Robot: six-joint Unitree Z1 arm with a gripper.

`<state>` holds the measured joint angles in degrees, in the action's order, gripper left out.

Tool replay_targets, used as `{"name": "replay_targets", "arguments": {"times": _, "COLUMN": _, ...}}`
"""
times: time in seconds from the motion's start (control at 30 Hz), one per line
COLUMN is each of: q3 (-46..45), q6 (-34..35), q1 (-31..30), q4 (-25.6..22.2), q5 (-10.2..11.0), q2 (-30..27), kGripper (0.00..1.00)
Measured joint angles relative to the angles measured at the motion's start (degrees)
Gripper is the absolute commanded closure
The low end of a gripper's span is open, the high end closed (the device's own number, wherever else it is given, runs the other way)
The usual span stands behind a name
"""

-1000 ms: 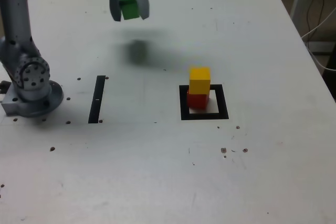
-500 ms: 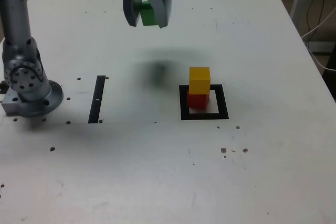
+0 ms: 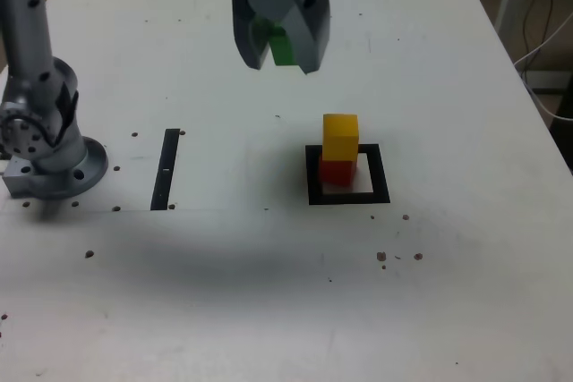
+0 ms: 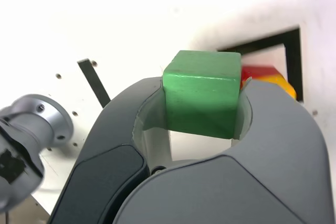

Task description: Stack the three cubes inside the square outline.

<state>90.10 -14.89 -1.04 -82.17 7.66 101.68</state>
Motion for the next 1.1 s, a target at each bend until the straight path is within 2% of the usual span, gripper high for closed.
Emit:
{"name": "replay_targets", "arguments": {"times": 0.23, "q3": 7.0, "q6": 4.4, "q1": -5.5, "q4": -4.2, "q5": 0.0, "q2": 4.4, "kGripper": 0.87}}
{"name": "replay_targets", "arguments": {"times": 0.47, "q3": 11.1, "q6": 7.7, "q1": -8.5, "q4": -6.0, "q5": -0.2, "q2": 8.0, "kGripper": 0.86}}
{"name": "replay_targets", "arguments": {"times": 0.9, "q3": 10.5, "q6": 10.9, "q1": -11.8, "q4": -5.9, "q5": 1.0, "q2": 8.7, "kGripper": 0.85}}
{"name": "replay_targets", "arguments": {"times": 1.1, "q3": 9.4, "q6": 10.9, "q1": -11.9, "q4": -3.8, "q5": 0.9, "q2": 9.7, "kGripper": 0.84}}
